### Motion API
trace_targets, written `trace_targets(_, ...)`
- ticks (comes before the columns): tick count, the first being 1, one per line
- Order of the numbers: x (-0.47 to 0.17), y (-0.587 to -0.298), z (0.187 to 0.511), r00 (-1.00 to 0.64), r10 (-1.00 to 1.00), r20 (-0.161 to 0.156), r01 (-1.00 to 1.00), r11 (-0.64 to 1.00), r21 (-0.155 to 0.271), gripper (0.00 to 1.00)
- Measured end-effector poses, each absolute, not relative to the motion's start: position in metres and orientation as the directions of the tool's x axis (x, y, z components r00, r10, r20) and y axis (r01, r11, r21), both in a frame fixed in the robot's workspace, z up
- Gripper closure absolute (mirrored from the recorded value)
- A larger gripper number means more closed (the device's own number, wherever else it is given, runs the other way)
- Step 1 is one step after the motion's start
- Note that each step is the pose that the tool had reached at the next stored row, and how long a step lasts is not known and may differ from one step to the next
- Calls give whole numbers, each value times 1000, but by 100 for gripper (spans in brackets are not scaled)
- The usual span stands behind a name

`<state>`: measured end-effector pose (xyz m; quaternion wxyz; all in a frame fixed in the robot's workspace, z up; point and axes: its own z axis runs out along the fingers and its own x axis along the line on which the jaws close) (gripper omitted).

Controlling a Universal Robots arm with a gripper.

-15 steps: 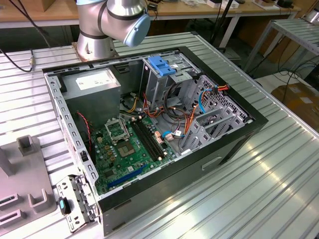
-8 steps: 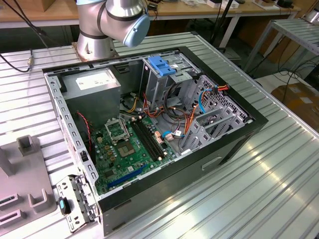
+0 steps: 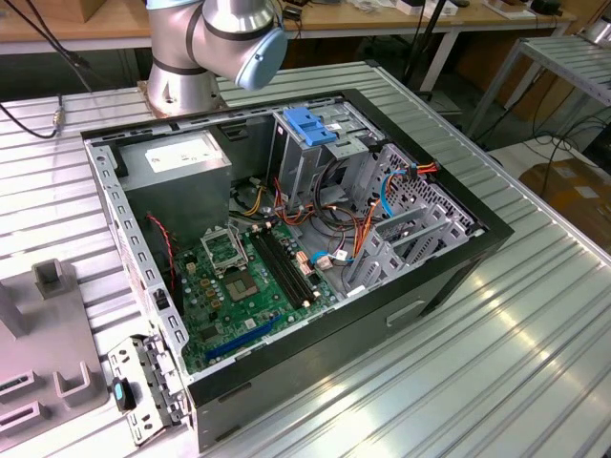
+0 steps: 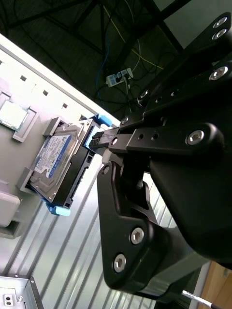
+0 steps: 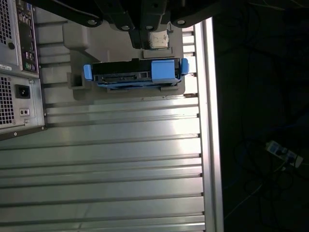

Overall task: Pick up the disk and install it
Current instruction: 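Pick up the disk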

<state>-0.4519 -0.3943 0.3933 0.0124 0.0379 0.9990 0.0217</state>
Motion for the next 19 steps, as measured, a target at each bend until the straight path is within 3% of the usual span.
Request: trace_targets(19,-452,-394,393,-997,-74,-23,-75,996,44,89)
